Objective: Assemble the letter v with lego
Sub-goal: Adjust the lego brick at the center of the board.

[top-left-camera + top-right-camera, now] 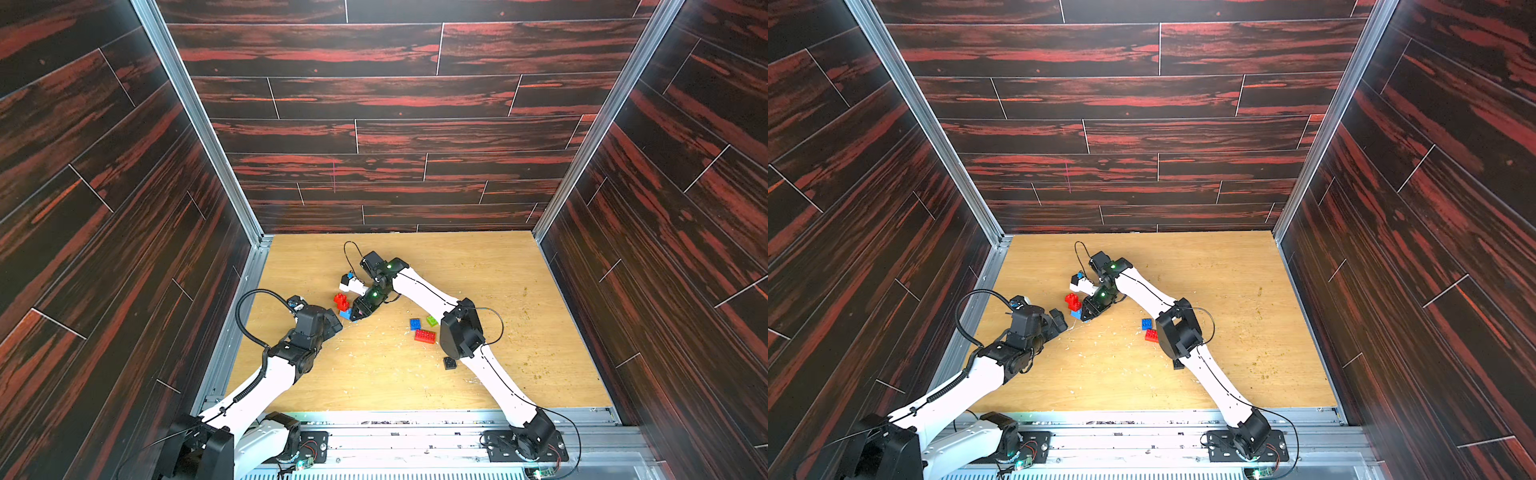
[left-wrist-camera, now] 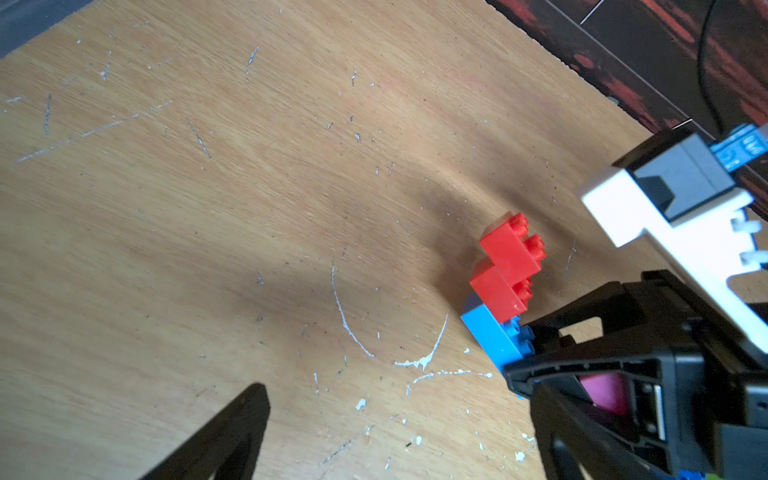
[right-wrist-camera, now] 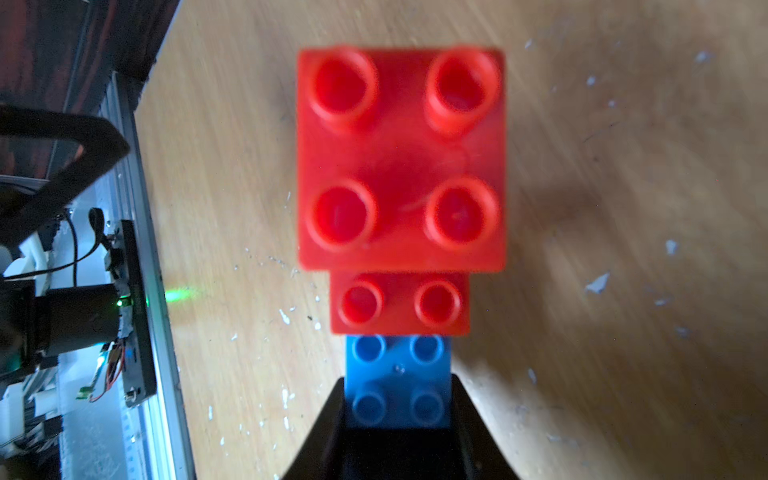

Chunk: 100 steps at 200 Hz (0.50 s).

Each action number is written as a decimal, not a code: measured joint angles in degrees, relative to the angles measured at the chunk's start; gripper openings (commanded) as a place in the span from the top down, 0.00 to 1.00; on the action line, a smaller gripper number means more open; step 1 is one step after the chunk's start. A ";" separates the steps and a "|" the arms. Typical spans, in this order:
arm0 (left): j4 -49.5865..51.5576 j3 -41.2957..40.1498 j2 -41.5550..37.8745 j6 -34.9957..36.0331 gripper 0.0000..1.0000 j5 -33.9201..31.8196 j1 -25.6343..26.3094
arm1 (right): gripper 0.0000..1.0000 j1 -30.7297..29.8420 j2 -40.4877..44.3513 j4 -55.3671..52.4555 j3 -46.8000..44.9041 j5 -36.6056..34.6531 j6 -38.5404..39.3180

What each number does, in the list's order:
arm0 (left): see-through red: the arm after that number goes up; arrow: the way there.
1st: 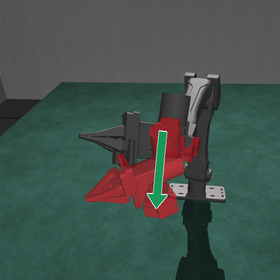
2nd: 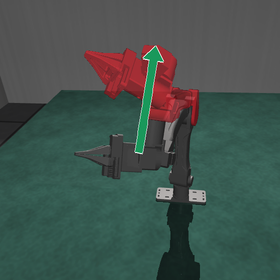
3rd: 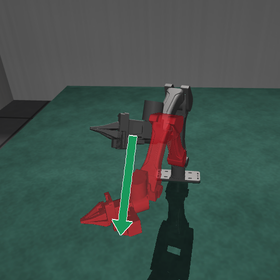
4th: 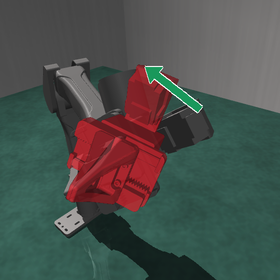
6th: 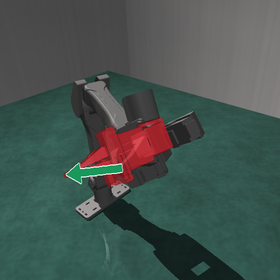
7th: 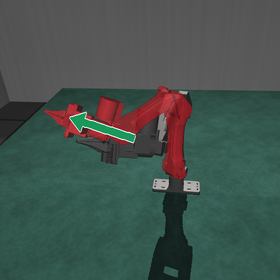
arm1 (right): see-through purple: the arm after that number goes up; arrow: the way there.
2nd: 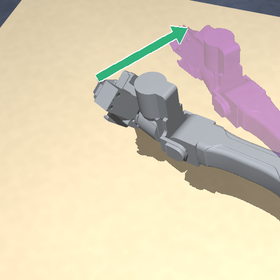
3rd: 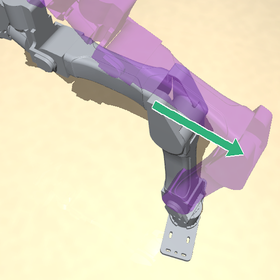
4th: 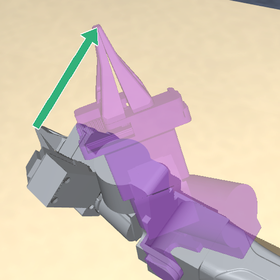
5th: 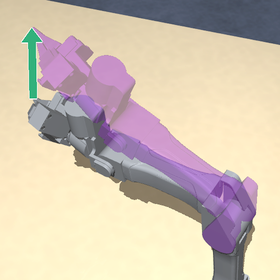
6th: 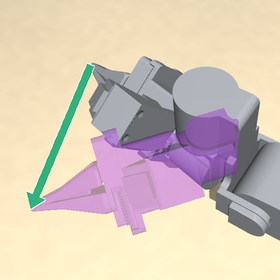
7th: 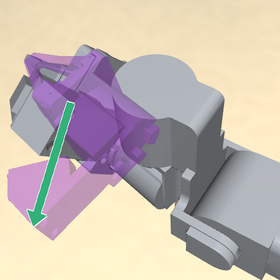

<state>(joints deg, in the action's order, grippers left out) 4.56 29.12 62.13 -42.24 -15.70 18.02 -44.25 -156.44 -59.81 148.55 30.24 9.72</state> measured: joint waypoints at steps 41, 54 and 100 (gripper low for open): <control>1.05 0.00 0.00 0.24 0.00 0.04 0.00 | 0.62 0.00 0.00 -0.44 -0.83 -0.31 0.07; 1.31 0.02 0.02 0.26 0.00 0.04 0.00 | 0.61 0.00 0.00 -0.55 -0.87 -0.31 0.13; 1.49 0.02 0.09 0.31 0.00 0.07 0.00 | 0.57 0.00 0.00 -0.63 -0.87 -0.28 0.28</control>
<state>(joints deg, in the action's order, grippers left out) 6.04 29.15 62.22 -41.93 -15.64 18.02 -44.25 -156.44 -60.45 147.68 29.95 10.00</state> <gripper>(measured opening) 0.999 0.425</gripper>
